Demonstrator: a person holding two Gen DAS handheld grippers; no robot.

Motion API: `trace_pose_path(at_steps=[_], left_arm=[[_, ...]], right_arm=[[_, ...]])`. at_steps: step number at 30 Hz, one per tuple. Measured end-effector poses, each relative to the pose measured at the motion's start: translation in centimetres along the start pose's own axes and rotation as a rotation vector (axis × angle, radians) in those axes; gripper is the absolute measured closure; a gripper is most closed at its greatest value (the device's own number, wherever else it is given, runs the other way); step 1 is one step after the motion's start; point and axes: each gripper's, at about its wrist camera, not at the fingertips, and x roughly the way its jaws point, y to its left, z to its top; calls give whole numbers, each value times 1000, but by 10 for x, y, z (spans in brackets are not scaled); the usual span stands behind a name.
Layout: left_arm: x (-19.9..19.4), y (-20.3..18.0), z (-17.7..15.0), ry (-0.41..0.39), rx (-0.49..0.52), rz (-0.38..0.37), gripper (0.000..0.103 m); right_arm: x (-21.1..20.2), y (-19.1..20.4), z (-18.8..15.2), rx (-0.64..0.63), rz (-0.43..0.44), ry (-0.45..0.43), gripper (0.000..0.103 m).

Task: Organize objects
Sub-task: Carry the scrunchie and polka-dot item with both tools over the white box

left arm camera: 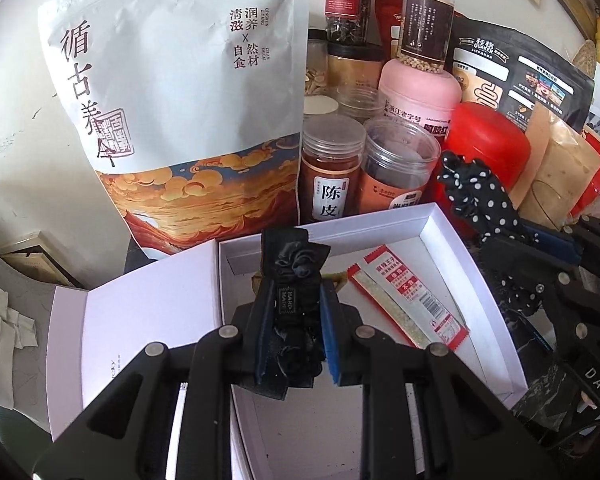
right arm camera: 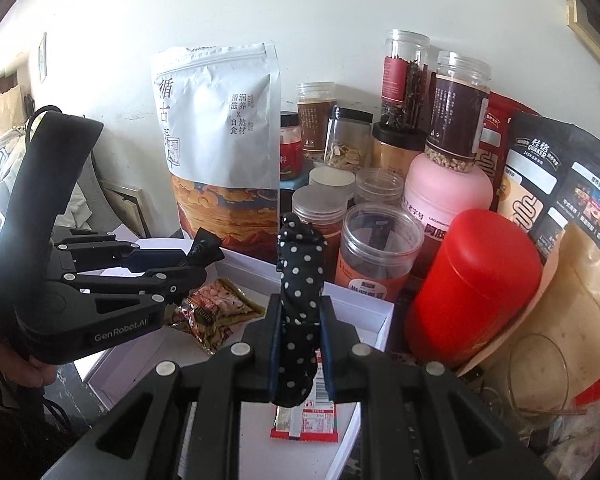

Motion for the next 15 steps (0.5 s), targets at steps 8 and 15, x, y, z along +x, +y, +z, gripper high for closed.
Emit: trace_pose_path(at_steps=[8, 15], left_arm=[[18, 4, 15, -3, -10, 9, 82], [39, -9, 5, 45, 20, -31, 82]], right_arm=[[20, -1, 1, -6, 8, 35, 87], [36, -5, -9, 6, -3, 81, 87]])
